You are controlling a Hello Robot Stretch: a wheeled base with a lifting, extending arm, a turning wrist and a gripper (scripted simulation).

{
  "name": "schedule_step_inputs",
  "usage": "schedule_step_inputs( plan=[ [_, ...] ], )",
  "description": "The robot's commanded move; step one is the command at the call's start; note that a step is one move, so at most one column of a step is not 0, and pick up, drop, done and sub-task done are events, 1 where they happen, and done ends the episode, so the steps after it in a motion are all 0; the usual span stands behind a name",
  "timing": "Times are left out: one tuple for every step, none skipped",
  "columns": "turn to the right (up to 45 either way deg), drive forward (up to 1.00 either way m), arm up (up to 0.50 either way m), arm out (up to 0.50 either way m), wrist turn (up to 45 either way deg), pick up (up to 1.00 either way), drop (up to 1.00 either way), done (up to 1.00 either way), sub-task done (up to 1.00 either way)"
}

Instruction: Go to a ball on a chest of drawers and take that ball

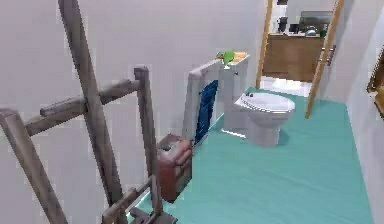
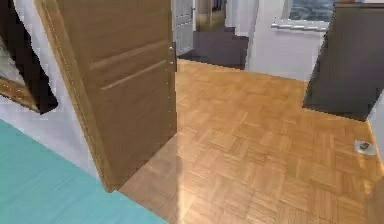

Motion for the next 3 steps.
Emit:
schedule_step_inputs(
  plan=[
    [45.0, 0.0, 0.0, 0.0, 0.0, 0.0, 0.0, 0.0, 0.0],
    [45.0, 0.0, 0.0, 0.0, 0.0, 0.0, 0.0, 0.0, 0.0],
    [27.0, 0.0, 0.0, 0.0, 0.0, 0.0, 0.0, 0.0, 0.0]
  ],
)
